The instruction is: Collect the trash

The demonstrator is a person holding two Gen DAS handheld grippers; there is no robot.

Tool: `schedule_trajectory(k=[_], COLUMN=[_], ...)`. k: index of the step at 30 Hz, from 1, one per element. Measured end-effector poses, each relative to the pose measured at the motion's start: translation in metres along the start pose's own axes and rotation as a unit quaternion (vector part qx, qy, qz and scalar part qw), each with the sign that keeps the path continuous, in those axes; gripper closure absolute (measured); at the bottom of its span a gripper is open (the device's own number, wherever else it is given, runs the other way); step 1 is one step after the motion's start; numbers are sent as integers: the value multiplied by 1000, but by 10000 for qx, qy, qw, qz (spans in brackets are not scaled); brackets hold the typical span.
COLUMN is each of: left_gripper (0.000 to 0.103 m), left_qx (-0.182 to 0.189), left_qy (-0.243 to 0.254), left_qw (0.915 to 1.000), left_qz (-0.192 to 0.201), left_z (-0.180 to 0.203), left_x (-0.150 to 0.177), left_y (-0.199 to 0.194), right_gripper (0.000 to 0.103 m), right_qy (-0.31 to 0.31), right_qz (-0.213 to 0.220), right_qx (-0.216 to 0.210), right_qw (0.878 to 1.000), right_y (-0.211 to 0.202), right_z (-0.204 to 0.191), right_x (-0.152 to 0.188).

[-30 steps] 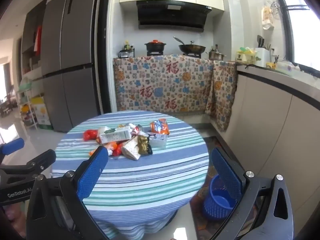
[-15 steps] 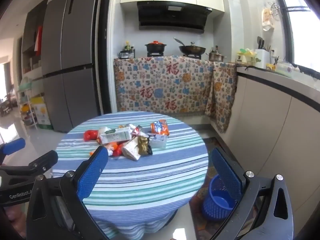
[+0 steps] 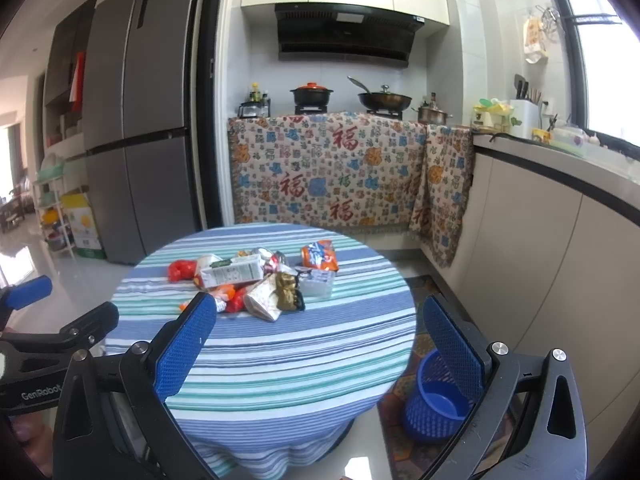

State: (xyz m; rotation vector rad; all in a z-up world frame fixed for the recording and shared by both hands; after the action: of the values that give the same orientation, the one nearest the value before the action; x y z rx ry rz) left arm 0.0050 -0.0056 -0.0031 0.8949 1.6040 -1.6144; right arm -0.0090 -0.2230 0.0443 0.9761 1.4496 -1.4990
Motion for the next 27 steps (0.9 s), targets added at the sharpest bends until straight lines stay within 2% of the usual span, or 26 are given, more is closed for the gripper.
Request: schedule_trajectory(k=[27], left_gripper=[0], left_qx=[-22], left_qy=[76], left_qw=[10000], left_qz=[9], left_z=[5], left_x=[3], left_y=[1], right_gripper=[0], right_qy=[-4], right_qz=[-3], right_qx=[66], right_qw=[10000], right_y=[-4], right_z=[0], right_x=[-6])
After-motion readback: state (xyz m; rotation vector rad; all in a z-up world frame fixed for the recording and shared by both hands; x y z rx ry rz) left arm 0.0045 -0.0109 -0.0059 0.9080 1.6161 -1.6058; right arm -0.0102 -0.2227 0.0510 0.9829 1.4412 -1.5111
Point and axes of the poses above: each gripper's, at about its wrist camera, not at the fingertips, and y roughly the way its jaws point, z to its right, x to its underside, the point moved 1 cm from there along y, roughly the way its jaws point, and after that the axes turned 2 degrees about -y, right-handed, at the moved point
